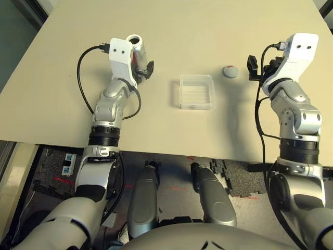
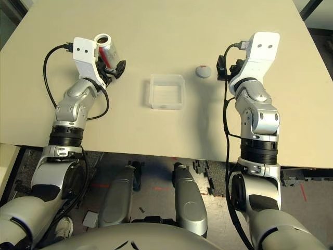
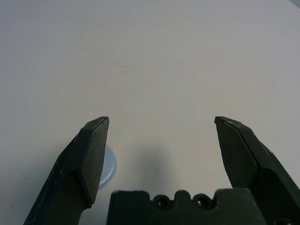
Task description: Pour the medicine from the bottle into the box.
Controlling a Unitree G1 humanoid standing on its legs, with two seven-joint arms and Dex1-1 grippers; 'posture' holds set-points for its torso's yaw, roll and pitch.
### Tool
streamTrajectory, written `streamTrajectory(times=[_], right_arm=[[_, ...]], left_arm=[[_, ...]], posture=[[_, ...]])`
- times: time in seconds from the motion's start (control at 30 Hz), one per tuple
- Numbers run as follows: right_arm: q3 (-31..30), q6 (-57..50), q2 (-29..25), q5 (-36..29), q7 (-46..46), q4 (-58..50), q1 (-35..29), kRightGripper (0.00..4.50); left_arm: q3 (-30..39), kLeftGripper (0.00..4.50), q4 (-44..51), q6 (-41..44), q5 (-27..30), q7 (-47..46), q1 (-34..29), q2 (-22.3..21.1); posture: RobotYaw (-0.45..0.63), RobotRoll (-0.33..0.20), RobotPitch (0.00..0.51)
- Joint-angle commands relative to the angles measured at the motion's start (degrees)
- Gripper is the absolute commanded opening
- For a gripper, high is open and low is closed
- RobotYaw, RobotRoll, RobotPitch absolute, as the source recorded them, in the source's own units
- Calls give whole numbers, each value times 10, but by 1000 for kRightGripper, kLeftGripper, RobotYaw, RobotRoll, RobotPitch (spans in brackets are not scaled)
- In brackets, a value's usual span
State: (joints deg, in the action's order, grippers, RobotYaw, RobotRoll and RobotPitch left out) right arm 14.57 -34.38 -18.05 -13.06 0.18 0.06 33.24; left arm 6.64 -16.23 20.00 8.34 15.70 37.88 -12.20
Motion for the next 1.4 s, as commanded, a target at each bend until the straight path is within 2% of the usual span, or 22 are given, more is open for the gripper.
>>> streamTrajectory(times=[0.03,0.3,0.5,0.77,0.93,1.4], right_arm=[[14,-2,-4,-3,2,-14,-12,4500],[23,-3,-7,-10,7,-32,-27,4500],[66,31,-10,-3,-12,-48,-53,4500],[109,96,-35,12,-30,-36,-78,4500],[132,121,-64,8,-21,-8,-80,4500],[175,193,-111,9,-13,77,-132,4500]], left_arm=[[1,4459,55,38,13,-5,-38,1],[17,4459,154,83,23,-31,-97,-2],[84,4459,177,77,48,-45,-89,-35],[160,4459,68,0,67,-26,-20,-128],[167,4459,-29,-44,63,-16,24,-164],[200,4459,-165,-113,77,-67,58,-172]], posture=[[61,0,286],[76,0,299],[79,0,321],[65,0,362],[44,0,381],[-8,0,361]])
